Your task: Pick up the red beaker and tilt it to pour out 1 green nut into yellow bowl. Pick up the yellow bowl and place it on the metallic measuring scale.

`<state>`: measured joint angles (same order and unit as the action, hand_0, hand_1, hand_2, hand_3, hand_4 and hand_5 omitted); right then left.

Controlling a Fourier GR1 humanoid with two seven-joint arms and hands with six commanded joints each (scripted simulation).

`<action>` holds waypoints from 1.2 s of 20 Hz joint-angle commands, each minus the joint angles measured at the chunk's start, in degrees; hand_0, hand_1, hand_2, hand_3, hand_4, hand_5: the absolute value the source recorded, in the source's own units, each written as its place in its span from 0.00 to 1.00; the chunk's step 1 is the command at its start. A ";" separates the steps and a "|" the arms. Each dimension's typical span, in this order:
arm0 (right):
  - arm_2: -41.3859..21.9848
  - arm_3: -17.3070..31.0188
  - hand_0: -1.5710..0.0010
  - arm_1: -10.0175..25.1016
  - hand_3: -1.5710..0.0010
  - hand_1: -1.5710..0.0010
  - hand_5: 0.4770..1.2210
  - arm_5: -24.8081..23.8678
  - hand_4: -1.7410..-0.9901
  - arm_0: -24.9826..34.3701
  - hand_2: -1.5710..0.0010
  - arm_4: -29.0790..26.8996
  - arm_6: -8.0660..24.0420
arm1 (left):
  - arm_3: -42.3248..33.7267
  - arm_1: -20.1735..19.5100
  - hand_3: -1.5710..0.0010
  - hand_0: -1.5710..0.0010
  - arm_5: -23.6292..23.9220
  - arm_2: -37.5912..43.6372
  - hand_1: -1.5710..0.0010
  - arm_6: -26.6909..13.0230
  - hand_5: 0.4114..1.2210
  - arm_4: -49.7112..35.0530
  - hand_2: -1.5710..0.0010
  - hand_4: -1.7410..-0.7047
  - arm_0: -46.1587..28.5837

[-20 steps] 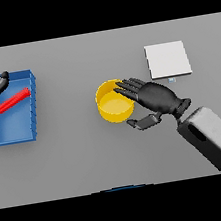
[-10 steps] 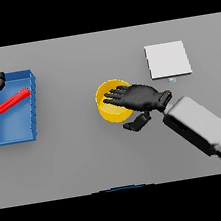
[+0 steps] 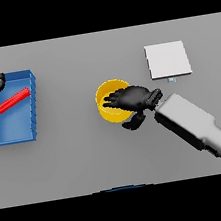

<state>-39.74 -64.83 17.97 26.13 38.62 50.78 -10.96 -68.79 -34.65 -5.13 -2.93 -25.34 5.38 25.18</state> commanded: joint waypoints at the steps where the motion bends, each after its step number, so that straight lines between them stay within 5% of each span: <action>1: 0.37 0.78 1.00 0.08 0.97 1.00 0.34 -0.03 0.71 0.84 0.99 0.03 0.28 | 0.12 0.34 1.00 1.00 0.10 0.05 1.00 0.52 0.37 -0.19 1.00 0.92 0.09; 3: -0.22 1.31 0.97 -0.61 0.92 0.96 0.45 -0.28 0.64 0.60 0.94 0.37 0.62 | 0.67 0.21 1.00 1.00 -0.14 0.16 1.00 0.80 0.37 -0.21 1.00 0.92 0.37; 5: -0.46 0.64 0.71 -0.49 0.79 0.74 0.65 -0.70 0.50 0.13 0.78 0.39 -0.57 | 0.74 0.22 1.00 1.00 0.13 0.01 1.00 1.43 0.37 0.15 1.00 0.92 0.17; 7: -0.22 0.36 0.45 -0.12 0.57 0.47 0.77 -0.61 0.33 0.27 0.50 -0.15 -1.71 | 1.07 -0.14 1.00 1.00 -0.17 0.39 1.00 1.45 0.37 -0.13 1.00 0.92 0.57; 9: -0.59 0.44 0.29 -0.49 0.44 0.30 0.85 0.18 0.22 1.04 0.32 0.12 -0.86 | 0.53 0.11 1.00 1.00 -0.26 0.25 1.00 0.94 0.37 -0.39 1.00 0.92 0.26; 11: -0.09 0.56 0.19 -0.21 0.35 0.19 0.91 1.20 0.14 1.35 0.24 -0.81 -1.34 | 0.41 -0.05 1.00 1.00 -0.39 0.29 1.00 1.01 0.37 -0.41 1.00 0.92 0.24; 17: 0.38 -2.06 0.05 1.04 0.24 0.05 0.98 3.22 0.04 1.26 0.13 -2.17 0.00 | 0.64 0.36 1.00 1.00 -0.36 -0.03 1.00 1.54 0.36 -0.26 1.00 0.92 0.37; 24: 3.66 -9.43 0.01 4.64 0.27 0.01 0.99 8.31 0.01 1.57 0.05 -4.83 3.77 | -0.48 -0.63 1.00 1.00 -0.48 0.23 1.00 1.34 0.36 -0.27 1.00 0.93 0.16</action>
<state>-36.07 -74.26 22.63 34.42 40.23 45.97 -7.15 -69.26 -35.29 -5.60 -2.68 -23.95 5.11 25.35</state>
